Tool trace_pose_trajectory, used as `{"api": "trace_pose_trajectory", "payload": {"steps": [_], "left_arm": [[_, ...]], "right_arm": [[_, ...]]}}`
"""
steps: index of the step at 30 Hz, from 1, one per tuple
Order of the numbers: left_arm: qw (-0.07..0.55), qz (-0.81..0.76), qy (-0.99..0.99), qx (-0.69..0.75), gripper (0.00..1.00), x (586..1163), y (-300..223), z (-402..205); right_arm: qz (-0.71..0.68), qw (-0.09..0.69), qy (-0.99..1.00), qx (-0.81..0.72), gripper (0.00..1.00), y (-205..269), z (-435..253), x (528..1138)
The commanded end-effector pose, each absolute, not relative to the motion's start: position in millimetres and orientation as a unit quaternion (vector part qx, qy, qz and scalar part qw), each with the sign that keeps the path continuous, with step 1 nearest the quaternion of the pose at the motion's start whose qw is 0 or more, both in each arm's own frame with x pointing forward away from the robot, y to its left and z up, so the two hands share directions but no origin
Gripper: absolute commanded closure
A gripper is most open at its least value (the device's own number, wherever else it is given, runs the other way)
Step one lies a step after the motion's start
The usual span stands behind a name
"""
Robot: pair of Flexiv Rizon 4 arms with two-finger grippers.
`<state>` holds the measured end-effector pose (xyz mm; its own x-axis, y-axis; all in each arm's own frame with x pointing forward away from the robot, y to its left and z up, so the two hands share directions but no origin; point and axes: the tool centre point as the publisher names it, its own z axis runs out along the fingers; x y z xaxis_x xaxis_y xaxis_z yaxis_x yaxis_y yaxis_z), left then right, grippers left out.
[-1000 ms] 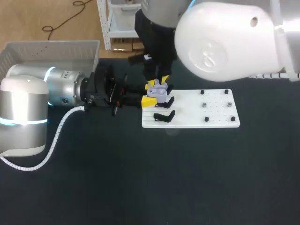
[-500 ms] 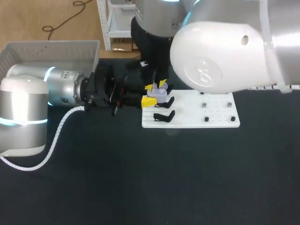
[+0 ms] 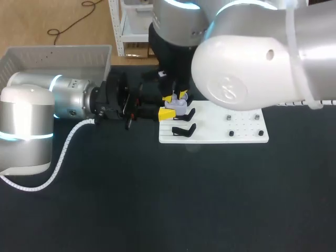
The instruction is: Pick up each earbud case from the left stands, insert the matching earbuds, close the lid, and place the case in the box.
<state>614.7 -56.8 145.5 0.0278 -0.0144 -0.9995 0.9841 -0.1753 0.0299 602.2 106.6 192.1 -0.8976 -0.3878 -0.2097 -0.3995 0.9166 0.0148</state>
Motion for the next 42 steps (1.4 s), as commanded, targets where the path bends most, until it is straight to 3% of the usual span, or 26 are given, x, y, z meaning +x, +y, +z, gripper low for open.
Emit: {"api": "trace_pose_trajectory", "payload": {"steps": [1,42], "left_arm": [[0.463,-0.538,0.443,0.547,1.0,615.9,-57.0,145.2],[0.463,-0.538,0.443,0.547,1.0,615.9,-57.0,145.2]], "right_arm": [[0.029,0.103,0.974,-0.2,1.0,106.8,189.7,602.8],[0.027,0.109,0.976,-0.189,1.0,105.2,187.2,610.9]]}}
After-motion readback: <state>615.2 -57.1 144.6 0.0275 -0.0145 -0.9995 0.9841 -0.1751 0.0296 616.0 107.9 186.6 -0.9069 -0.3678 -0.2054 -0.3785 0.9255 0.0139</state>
